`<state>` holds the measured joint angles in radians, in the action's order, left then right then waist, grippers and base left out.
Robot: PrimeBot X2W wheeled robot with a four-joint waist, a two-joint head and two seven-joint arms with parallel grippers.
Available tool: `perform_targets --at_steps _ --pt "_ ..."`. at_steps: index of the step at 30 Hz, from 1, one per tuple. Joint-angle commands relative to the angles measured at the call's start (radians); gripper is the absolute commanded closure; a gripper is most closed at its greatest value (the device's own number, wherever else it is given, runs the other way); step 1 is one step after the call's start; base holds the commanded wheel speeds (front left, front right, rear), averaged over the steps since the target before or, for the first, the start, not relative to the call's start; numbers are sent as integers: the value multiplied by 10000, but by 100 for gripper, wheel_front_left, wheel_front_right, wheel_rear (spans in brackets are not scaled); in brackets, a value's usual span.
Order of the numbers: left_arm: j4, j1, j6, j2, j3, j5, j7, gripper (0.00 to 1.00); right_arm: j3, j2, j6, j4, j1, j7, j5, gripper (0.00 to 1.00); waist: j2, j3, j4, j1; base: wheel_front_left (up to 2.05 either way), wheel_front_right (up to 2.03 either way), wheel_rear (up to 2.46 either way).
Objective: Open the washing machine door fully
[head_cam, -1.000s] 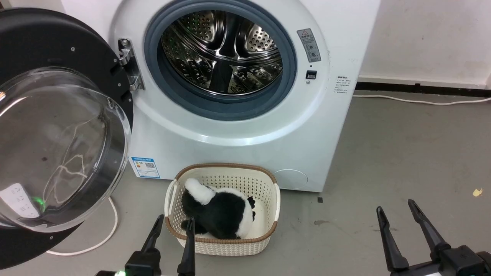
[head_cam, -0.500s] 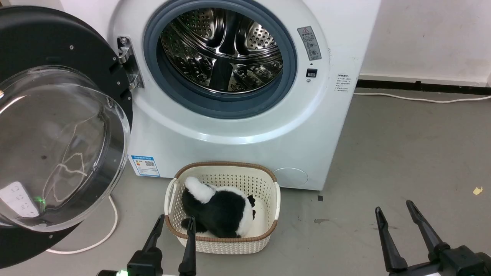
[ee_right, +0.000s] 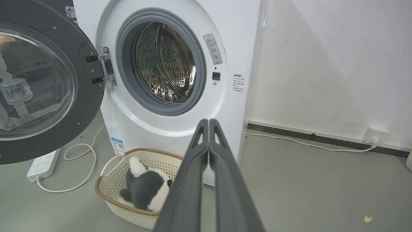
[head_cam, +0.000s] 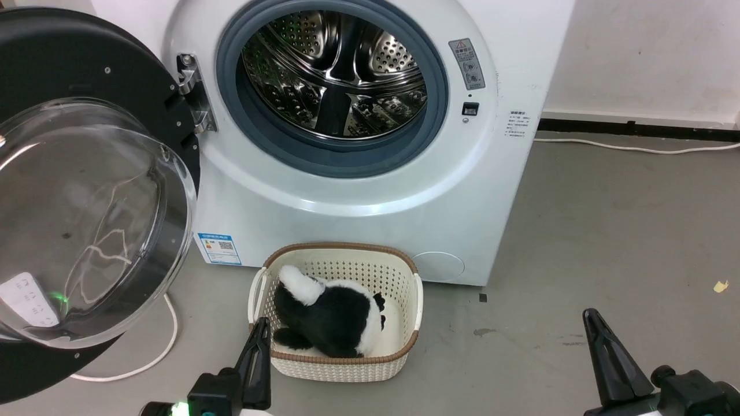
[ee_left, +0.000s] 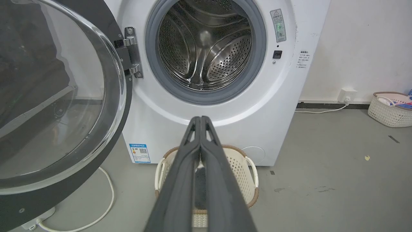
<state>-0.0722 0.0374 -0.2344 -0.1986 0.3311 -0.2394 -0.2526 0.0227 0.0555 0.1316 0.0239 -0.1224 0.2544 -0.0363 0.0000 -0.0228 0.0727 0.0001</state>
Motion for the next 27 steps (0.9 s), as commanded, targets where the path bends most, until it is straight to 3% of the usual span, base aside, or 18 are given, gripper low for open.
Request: perform_targets --at_steps 1,27 --pt "23 -12 70 44 -101 75 61 100 -9 -2 0 -8 39 -65 12 100 0 3 -11 0 0 0 0" --pt "167 -87 539 341 -764 554 570 100 -54 -12 -2 -55 283 -577 84 100 0 49 -159 0 0 0 0"
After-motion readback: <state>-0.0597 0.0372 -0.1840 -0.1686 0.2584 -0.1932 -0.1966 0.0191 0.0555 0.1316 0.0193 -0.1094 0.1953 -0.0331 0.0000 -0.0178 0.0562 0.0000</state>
